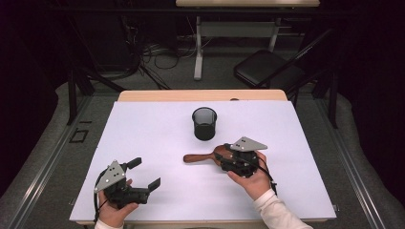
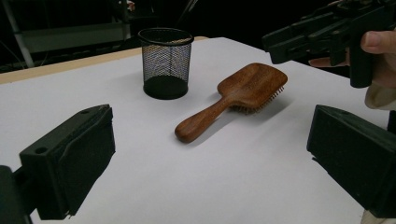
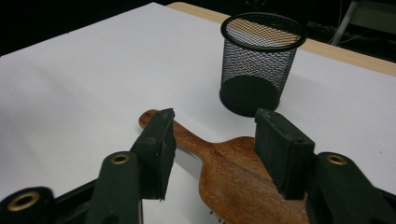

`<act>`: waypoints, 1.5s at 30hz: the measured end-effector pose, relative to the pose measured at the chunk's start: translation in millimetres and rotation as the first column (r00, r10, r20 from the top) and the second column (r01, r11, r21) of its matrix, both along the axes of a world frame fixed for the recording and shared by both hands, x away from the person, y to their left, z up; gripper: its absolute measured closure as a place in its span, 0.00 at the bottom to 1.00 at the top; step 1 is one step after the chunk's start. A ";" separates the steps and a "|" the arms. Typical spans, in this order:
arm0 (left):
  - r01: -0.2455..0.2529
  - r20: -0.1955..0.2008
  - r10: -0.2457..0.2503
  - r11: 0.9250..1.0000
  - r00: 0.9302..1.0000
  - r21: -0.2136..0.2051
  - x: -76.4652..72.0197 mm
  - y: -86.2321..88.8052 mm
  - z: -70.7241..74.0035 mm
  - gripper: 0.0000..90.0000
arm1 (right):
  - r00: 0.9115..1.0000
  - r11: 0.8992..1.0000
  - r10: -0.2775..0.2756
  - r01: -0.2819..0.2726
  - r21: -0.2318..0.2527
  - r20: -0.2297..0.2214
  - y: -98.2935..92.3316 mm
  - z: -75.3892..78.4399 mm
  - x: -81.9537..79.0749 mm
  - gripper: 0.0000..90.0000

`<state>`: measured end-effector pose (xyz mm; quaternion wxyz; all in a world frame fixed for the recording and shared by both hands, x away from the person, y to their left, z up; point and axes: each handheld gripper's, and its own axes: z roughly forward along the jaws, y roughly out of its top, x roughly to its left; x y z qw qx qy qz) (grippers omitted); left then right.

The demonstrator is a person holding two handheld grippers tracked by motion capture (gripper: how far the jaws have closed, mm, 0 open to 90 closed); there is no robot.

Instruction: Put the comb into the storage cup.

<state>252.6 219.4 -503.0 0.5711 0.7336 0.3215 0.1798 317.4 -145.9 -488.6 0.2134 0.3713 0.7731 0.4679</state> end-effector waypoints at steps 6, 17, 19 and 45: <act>-0.001 -0.006 0.001 1.000 1.000 0.008 0.8 -0.2 -1.0 0.02 | 0.998 0.998 0.029 -0.032 -0.060 -0.056 19.3 0.7 13.0 0.77; -0.007 -0.017 0.008 1.000 1.000 0.016 2.0 1.1 -2.1 0.03 | 0.989 0.992 0.050 -0.065 -0.111 -0.141 44.9 -3.1 37.1 1.00; -0.004 -0.020 0.005 1.000 1.000 0.015 2.4 1.2 -2.6 0.03 | 0.984 0.990 0.047 -0.068 -0.120 -0.174 50.8 -6.9 44.3 1.00; -0.006 -0.031 0.007 1.000 0.999 0.016 4.4 3.2 -4.6 0.04 | 0.957 0.947 -0.042 -0.053 -0.317 -0.286 94.0 -38.6 77.5 1.00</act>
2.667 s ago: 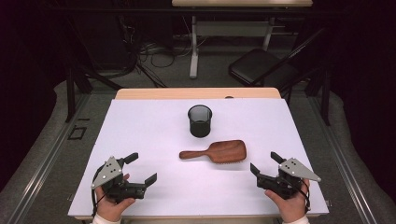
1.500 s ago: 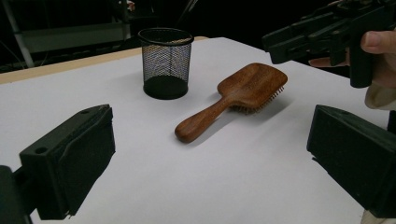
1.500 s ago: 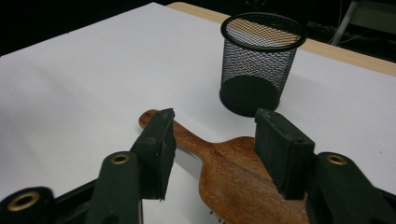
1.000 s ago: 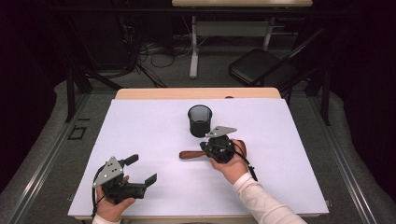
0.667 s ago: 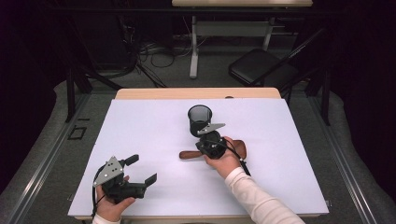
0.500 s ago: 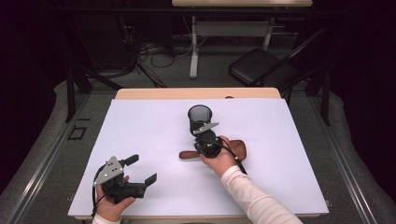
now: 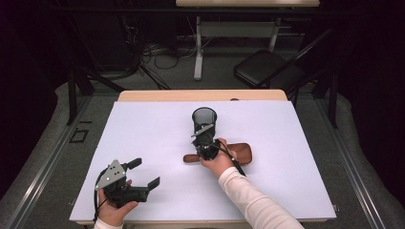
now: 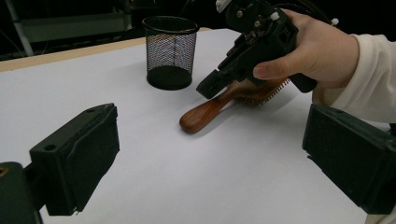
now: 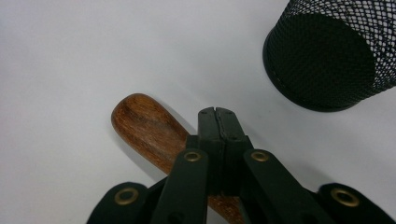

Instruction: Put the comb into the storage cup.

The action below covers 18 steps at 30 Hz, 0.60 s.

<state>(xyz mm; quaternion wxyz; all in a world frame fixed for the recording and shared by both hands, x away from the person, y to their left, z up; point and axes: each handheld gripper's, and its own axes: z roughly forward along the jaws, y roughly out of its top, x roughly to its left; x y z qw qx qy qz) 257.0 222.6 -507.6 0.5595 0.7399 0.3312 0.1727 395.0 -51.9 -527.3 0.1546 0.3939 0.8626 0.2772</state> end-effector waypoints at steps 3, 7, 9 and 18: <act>0.001 0.000 -0.001 1.000 1.000 -0.002 0.0 -0.2 -0.1 0.04 | 1.000 1.000 -0.001 0.001 -0.011 -0.003 0.5 -1.2 0.0 1.00; 0.001 -0.003 -0.001 1.000 1.000 0.002 0.3 -0.6 -0.6 0.04 | 1.000 1.000 0.003 -0.004 -0.022 -0.017 1.2 -2.9 0.0 1.00; 0.002 -0.002 -0.002 1.000 1.000 0.002 0.4 -0.5 -0.6 0.04 | 1.000 1.000 0.007 -0.007 -0.024 -0.027 1.6 -2.9 -1.1 1.00; -0.003 -0.005 0.003 1.000 1.000 0.004 0.4 -0.2 -0.7 0.05 | 0.998 0.999 0.036 -0.037 -0.027 -0.045 1.0 -2.2 -11.0 1.00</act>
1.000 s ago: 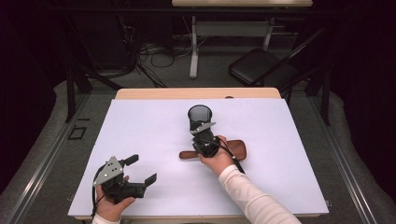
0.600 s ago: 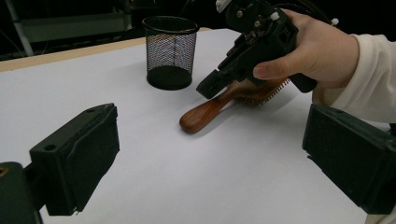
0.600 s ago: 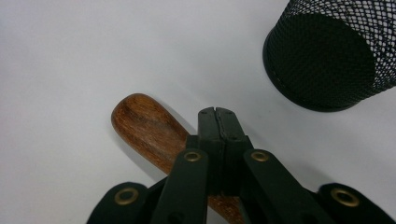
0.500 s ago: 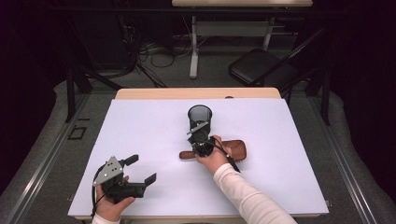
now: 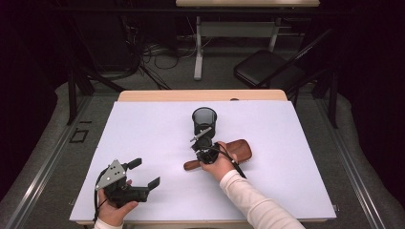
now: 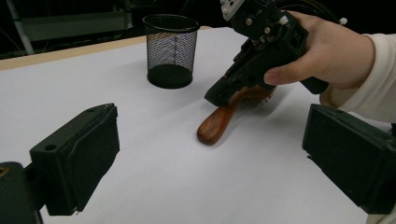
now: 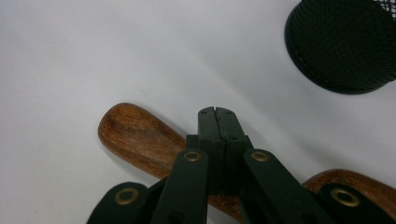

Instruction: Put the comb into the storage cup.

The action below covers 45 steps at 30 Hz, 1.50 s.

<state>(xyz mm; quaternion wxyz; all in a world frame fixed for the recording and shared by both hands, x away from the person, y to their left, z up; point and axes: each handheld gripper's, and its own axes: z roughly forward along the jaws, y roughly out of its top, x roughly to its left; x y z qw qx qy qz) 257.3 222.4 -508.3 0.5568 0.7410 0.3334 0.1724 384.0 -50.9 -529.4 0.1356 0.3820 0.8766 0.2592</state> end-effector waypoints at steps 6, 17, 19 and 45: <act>0.004 0.002 -0.004 1.000 1.000 0.003 -0.1 -0.7 -0.4 0.05 | 1.000 1.000 0.021 -0.021 0.001 -0.006 -3.2 -0.8 -10.5 1.00; -0.002 0.002 0.002 1.000 1.000 0.010 0.0 -0.9 -0.4 0.05 | 0.999 0.999 0.055 -0.055 0.005 -0.004 -16.9 -1.7 -33.8 1.00; -0.002 0.004 0.002 1.000 1.000 0.011 0.0 -0.9 -0.4 0.05 | 0.998 0.998 0.058 -0.058 0.011 -0.003 -20.8 -2.0 -37.9 1.00; -0.008 0.002 0.008 1.000 1.000 0.007 0.5 -1.0 -1.0 0.05 | 1.000 0.998 0.014 -0.013 0.065 -0.019 -72.7 -6.9 -69.0 1.00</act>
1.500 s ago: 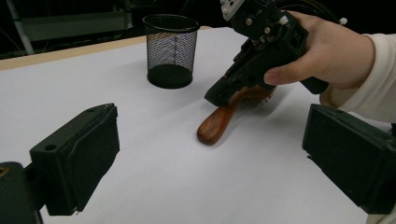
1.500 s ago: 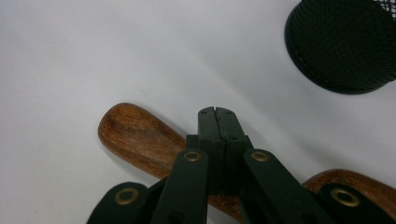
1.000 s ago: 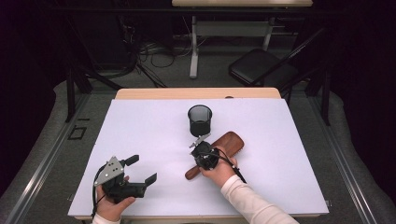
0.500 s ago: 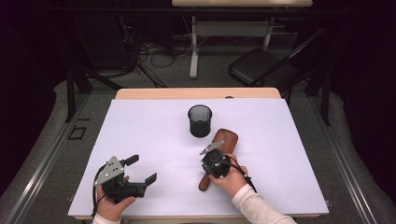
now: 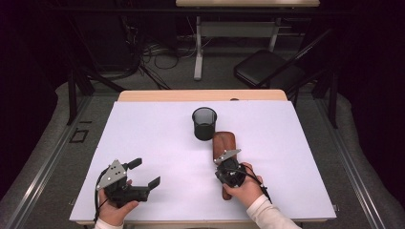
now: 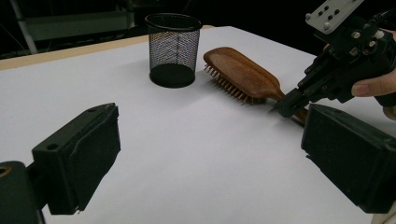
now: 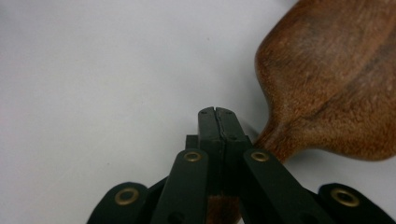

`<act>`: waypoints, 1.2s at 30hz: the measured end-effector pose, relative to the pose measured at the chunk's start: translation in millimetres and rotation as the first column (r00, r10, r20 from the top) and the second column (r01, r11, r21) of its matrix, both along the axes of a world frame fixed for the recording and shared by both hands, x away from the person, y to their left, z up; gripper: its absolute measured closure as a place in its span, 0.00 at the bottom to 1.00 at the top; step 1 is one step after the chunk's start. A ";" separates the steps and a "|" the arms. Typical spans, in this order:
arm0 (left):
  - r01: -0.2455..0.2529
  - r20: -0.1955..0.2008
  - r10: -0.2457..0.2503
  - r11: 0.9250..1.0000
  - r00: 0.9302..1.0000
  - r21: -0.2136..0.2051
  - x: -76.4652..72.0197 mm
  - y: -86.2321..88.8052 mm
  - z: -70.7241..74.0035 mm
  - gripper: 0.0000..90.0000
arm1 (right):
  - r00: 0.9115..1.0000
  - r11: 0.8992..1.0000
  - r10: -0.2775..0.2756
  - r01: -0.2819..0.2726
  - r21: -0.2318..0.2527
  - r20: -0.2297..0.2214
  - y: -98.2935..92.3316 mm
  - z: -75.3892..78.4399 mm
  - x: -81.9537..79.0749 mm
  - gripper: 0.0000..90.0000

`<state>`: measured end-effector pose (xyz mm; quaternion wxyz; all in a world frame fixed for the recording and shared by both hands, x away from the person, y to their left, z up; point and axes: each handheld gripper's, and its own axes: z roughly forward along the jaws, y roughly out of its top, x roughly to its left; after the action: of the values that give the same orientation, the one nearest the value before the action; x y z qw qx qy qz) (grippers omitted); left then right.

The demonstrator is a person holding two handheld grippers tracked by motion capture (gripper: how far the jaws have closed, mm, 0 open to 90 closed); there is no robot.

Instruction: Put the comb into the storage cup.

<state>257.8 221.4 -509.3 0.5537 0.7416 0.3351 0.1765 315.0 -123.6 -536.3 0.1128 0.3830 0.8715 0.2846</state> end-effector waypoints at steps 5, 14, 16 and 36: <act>-0.003 -0.001 0.003 1.000 1.000 0.002 -0.2 -0.3 0.1 0.05 | 1.000 1.000 -0.016 0.016 0.011 0.001 -9.4 -0.4 -1.8 1.00; -0.004 0.000 0.004 1.000 1.000 0.004 -0.1 -0.6 -0.2 0.05 | 0.999 0.999 -0.046 0.046 0.029 -0.002 -26.6 0.0 -4.4 1.00; -0.005 0.000 0.005 1.000 1.000 0.004 0.0 -0.6 -0.3 0.05 | 0.999 0.998 -0.054 0.054 0.033 -0.003 -30.5 0.0 -4.6 1.00; -0.001 -0.001 0.001 1.000 1.000 0.009 -0.1 -0.8 -0.6 0.05 | 0.993 0.991 -0.115 0.115 0.073 -0.004 -52.2 -1.8 -2.3 1.00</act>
<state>257.7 220.6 -509.9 0.5500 0.7441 0.3350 0.1778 312.7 -175.8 -538.1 0.1148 0.4363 0.8371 0.3095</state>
